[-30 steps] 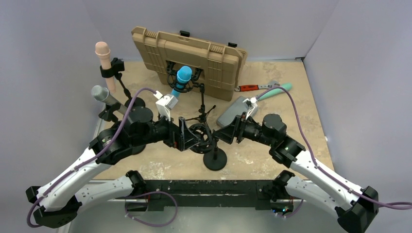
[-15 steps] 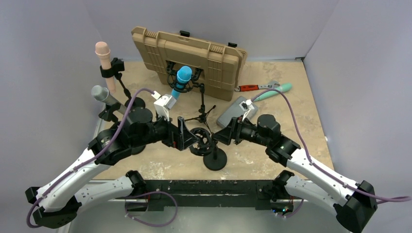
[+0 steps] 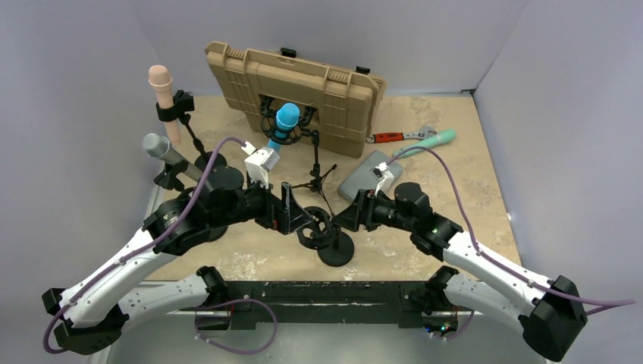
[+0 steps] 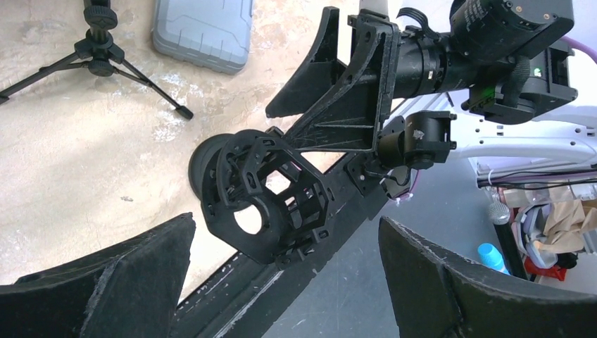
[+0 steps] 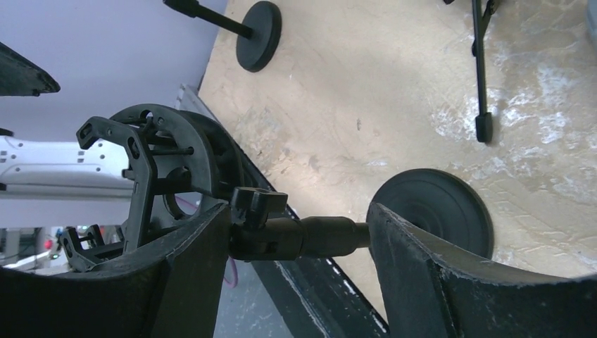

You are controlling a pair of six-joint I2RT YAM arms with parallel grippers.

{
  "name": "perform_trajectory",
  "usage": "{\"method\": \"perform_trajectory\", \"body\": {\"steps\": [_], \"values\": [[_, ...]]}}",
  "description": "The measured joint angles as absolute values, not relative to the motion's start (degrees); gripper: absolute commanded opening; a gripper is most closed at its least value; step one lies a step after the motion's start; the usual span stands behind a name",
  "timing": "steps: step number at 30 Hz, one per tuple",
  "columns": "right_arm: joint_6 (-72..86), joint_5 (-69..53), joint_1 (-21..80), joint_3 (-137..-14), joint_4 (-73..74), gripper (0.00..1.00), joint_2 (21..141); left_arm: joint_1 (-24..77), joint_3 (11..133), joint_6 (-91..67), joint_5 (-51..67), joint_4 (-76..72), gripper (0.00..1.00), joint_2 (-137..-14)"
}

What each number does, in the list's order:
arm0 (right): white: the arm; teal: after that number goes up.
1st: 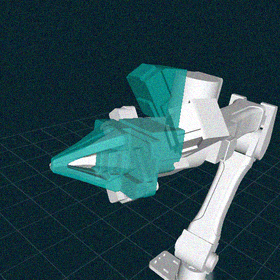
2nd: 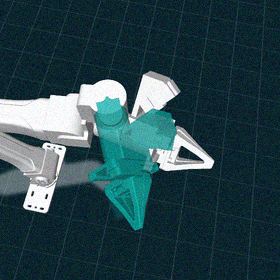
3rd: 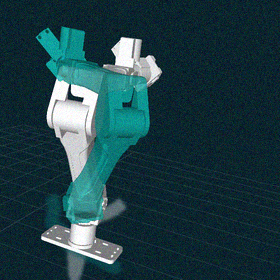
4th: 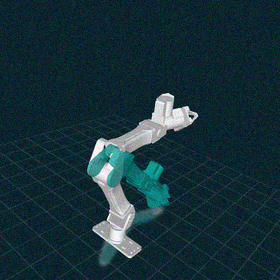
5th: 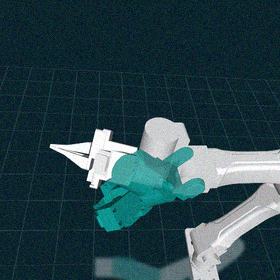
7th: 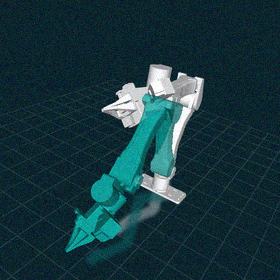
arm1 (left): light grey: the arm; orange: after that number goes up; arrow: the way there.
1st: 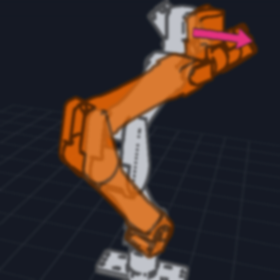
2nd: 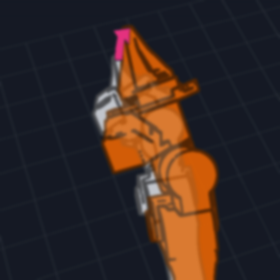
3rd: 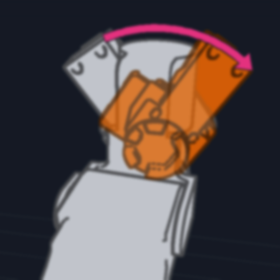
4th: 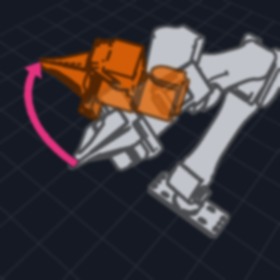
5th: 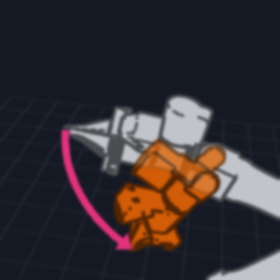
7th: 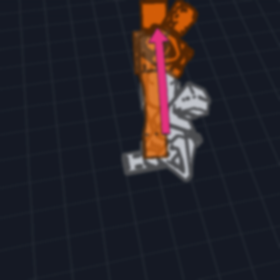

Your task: Remove the microphone from the stand

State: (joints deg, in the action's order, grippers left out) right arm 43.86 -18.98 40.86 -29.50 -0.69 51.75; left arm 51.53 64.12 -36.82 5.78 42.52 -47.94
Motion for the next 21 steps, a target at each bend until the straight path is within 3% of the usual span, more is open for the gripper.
{"method": "perform_trajectory", "body": {"steps": [9,21], "values": [[39.18,-7.31,40.84,-38.2,9.37,0.74,52.49,51.53,64.16,-36.82,6.13,42.39,1.0,-48.73],[39.79,14.55,40.58,-46.78,26.63,0.72,53.32,51.53,63.77,-36.82,5.61,41.28,1.0,-46.41]]}}
